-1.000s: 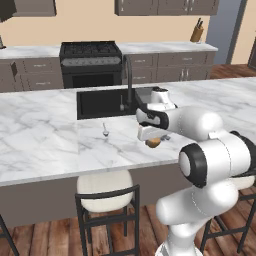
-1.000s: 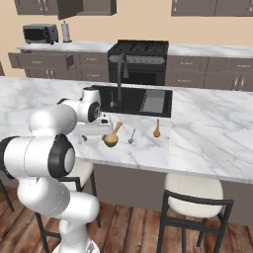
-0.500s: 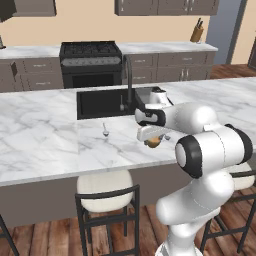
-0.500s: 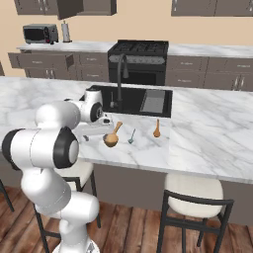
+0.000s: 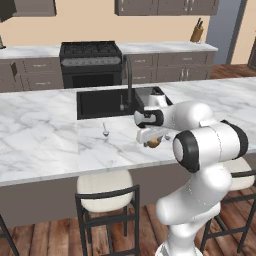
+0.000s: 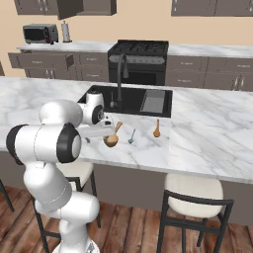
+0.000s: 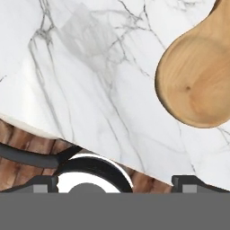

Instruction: Organize the utensils by type. Pick up the wooden spoons from the counter and place them in the open cabinet. Then pick up the metallic utensils from the counter and place them in the open drawer.

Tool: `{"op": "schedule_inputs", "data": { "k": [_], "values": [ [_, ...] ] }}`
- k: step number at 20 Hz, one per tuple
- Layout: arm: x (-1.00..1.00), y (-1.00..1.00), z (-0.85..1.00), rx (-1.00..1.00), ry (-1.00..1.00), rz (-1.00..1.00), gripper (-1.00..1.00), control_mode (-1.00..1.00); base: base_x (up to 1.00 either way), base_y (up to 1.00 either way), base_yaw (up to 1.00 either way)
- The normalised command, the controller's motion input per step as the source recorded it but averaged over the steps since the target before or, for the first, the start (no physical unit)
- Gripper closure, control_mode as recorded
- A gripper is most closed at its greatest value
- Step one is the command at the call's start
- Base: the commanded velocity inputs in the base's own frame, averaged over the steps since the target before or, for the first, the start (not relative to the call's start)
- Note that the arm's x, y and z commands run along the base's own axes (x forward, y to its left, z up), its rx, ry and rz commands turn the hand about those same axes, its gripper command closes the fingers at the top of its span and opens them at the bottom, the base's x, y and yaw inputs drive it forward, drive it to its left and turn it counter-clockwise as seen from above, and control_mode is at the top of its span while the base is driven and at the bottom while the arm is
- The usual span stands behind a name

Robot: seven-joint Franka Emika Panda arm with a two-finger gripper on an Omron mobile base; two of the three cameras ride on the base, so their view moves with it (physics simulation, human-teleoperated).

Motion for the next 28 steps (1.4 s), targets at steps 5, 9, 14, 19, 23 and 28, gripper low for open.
{"op": "schedule_inputs", "data": {
  "k": [5,9,14,19,23,28],
  "values": [
    [0.11,0.0,-0.11,0.0,0.0,0.02,-1.0,-1.0,0.0,0.0,0.0],
    [0.16,0.0,-0.03,0.0,0.0,0.01,-1.0,-1.0,0.0,0.0,0.0],
    [0.2,0.0,0.0,0.0,0.0,0.0,-1.0,-1.0,0.0,0.0,0.0],
    [0.21,0.0,-0.08,0.0,0.0,0.0,-1.0,-1.0,0.0,0.0,0.0],
    [0.11,0.0,-0.22,0.0,0.0,0.0,-1.0,-1.0,0.0,0.0,0.0],
    [0.07,0.0,-0.23,0.0,0.0,0.0,-1.0,-1.0,0.0,0.0,0.0]
  ]
}}
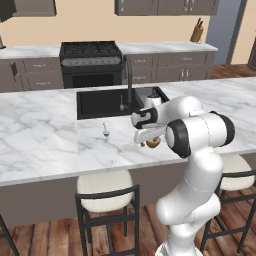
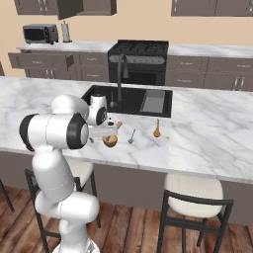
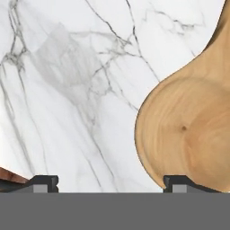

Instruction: Organize the utensils by type. Pick up the wooden spoons from the counter and place them in the open cabinet. Then pick up the metallic utensils from the counter and place them in the open drawer.

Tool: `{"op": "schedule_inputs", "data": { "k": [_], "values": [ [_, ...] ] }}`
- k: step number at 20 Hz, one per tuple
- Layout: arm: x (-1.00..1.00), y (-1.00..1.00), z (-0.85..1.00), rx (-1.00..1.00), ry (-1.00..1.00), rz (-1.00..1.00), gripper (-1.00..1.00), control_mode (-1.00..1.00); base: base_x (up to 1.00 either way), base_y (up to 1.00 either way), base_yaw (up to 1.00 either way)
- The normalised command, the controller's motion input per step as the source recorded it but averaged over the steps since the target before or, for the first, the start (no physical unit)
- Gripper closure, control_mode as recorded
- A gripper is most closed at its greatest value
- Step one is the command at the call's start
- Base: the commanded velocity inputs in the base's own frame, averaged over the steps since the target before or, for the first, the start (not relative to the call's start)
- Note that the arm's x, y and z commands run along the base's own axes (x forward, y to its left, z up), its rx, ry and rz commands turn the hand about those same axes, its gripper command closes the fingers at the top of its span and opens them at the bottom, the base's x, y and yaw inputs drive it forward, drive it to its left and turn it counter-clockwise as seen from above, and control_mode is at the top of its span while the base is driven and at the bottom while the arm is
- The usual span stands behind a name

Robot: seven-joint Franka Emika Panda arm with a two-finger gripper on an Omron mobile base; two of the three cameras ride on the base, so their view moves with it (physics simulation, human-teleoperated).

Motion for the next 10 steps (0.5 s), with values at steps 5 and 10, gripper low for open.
{"op": "schedule_inputs", "data": {
  "k": [5,10],
  "values": [
    [0.1,0.0,-0.14,0.0,-0.03,0.0,-1.0,-1.0,0.0,0.0,0.0],
    [0.09,0.0,-0.15,0.0,-0.02,0.0,-1.0,-1.0,0.0,0.0,0.0]
  ]
}}
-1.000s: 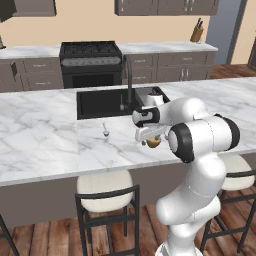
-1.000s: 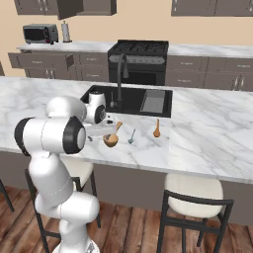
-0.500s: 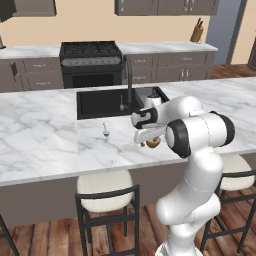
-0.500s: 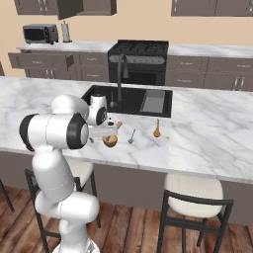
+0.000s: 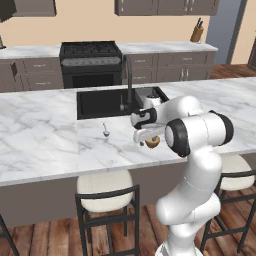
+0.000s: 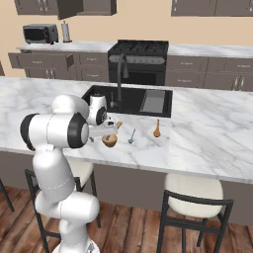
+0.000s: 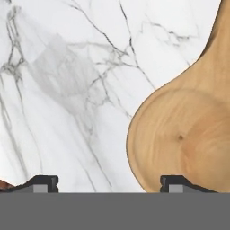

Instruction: Organize the utensils by type. Pick up the wooden spoons from the counter and place them in the open cabinet. Then pick up the metallic utensils from the counter and place them in the open drawer.

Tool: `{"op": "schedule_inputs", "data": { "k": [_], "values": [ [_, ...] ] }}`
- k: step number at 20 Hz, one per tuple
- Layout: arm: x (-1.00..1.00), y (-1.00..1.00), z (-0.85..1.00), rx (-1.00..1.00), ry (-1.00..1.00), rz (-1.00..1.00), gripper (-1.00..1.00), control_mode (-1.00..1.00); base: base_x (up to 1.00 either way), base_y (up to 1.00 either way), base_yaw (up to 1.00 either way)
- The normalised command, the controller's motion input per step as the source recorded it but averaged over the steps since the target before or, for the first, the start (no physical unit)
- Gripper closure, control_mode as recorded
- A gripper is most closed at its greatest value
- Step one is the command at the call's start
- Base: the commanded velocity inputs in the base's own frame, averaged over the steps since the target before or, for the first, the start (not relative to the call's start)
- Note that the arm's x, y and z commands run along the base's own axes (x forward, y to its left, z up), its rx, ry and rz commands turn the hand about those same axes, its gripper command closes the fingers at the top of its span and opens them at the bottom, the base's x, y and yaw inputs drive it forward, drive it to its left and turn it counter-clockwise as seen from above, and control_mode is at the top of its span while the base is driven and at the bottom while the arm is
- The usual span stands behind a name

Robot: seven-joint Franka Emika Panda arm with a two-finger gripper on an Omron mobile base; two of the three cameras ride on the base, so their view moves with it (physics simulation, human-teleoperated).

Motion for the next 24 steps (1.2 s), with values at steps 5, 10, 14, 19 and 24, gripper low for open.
{"op": "schedule_inputs", "data": {
  "k": [5,10,14,19,24],
  "values": [
    [0.14,0.0,-0.03,0.0,-0.04,0.0,-1.0,-1.0,0.0,0.0,0.0],
    [0.15,0.0,-0.1,0.0,-0.01,0.0,-1.0,-1.0,0.0,0.0,0.0],
    [0.09,0.0,-0.24,0.0,0.0,0.0,-1.0,-1.0,0.0,0.0,0.0],
    [0.04,0.0,-0.29,0.0,0.0,0.0,-1.0,-1.0,0.0,0.0,0.0],
    [0.0,0.0,-0.27,0.0,-0.02,0.0,1.0,-1.0,0.0,0.0,0.0]
  ]
}}
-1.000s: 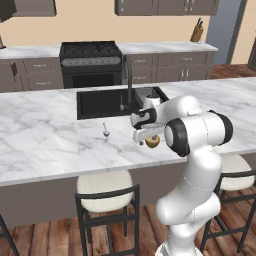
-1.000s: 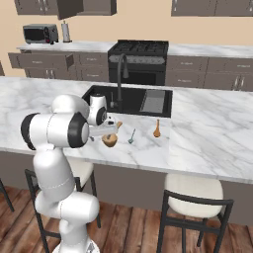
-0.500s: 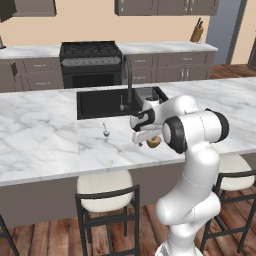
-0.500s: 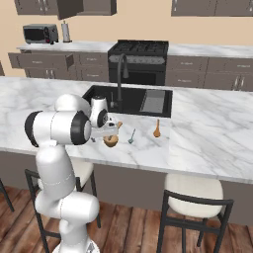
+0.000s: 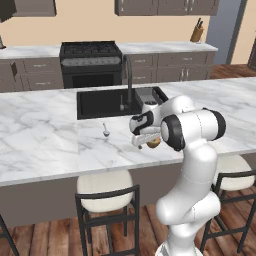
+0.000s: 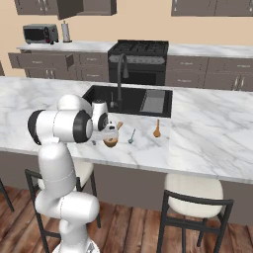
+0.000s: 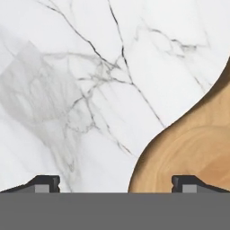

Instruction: Organize the utensils by type. Pick up the wooden spoons from the counter and place them in the open cabinet. Then pick up the metallic utensils from the counter and place them in the open drawer.

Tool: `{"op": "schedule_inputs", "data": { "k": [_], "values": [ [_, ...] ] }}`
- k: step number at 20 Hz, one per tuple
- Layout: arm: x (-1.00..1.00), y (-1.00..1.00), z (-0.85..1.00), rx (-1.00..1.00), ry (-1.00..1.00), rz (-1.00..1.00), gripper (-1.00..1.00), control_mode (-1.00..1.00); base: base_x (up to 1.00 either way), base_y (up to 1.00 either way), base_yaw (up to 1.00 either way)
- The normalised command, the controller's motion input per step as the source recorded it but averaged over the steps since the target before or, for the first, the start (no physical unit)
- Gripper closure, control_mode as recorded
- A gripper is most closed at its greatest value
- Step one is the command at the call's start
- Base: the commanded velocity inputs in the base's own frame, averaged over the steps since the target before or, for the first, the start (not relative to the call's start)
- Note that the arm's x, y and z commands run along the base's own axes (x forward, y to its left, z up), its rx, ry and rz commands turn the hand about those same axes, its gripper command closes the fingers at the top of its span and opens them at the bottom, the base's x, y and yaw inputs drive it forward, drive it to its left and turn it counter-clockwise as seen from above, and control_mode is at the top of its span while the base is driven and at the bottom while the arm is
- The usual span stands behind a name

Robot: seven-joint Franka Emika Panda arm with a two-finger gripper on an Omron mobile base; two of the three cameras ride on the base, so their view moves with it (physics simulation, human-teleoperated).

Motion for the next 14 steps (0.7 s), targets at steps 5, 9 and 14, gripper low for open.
{"op": "schedule_inputs", "data": {
  "k": [5,9,14],
  "values": [
    [0.0,-0.04,-0.33,0.0,0.0,0.0,1.0,-1.0,0.0,0.0,0.0],
    [0.0,-0.12,-0.28,0.0,0.0,0.0,1.0,-1.0,0.0,0.0,0.0],
    [0.0,-0.09,-0.06,0.04,0.0,0.02,1.0,-1.0,0.0,0.0,0.0]
  ]
}}
